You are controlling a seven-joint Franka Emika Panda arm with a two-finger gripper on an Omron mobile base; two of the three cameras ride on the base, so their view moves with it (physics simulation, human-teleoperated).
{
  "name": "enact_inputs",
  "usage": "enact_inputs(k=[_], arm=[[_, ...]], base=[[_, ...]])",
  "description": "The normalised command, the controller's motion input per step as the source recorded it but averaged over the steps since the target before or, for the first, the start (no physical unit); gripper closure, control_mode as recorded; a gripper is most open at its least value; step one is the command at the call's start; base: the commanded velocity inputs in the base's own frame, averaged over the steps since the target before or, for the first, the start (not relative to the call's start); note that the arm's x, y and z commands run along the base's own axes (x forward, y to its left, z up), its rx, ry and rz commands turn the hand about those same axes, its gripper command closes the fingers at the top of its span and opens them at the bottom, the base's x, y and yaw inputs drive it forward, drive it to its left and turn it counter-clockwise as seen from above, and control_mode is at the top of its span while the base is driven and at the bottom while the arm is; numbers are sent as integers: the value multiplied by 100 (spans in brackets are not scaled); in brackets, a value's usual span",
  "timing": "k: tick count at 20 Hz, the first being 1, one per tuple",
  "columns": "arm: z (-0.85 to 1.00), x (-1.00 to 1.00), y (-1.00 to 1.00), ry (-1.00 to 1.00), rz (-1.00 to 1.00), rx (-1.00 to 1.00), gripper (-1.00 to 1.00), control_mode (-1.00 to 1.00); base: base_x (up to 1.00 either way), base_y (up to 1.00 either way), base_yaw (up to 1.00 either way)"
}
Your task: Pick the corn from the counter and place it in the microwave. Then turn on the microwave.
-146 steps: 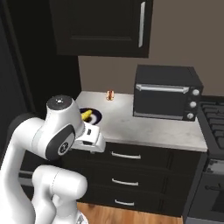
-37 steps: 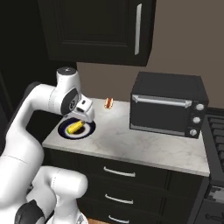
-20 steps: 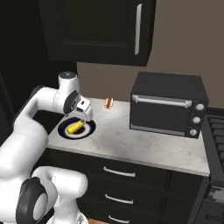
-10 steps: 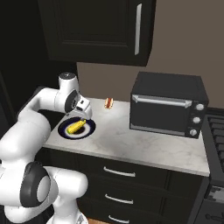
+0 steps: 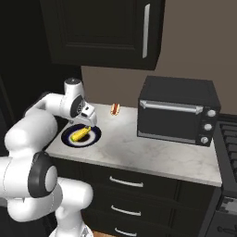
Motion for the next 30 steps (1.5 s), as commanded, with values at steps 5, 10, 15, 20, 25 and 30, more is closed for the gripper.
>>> enact_inputs(k=[5, 10, 15, 20, 25, 30], arm=[[-18, 27, 9, 11, 0, 0, -100, -100], [-18, 16, 12, 9, 0, 0, -100, -100], [-18, 12, 7, 6, 0, 0, -100, -100], [-20, 21, 4, 5, 0, -1, -100, -100], [-20, 19, 4, 2, 0, 0, -100, -100], [-15, 17, 4, 0, 0, 0, -100, -100]], base=[[0, 0, 0], [0, 0, 0], [0, 0, 0], [0, 0, 0], [0, 0, 0], [0, 0, 0]])
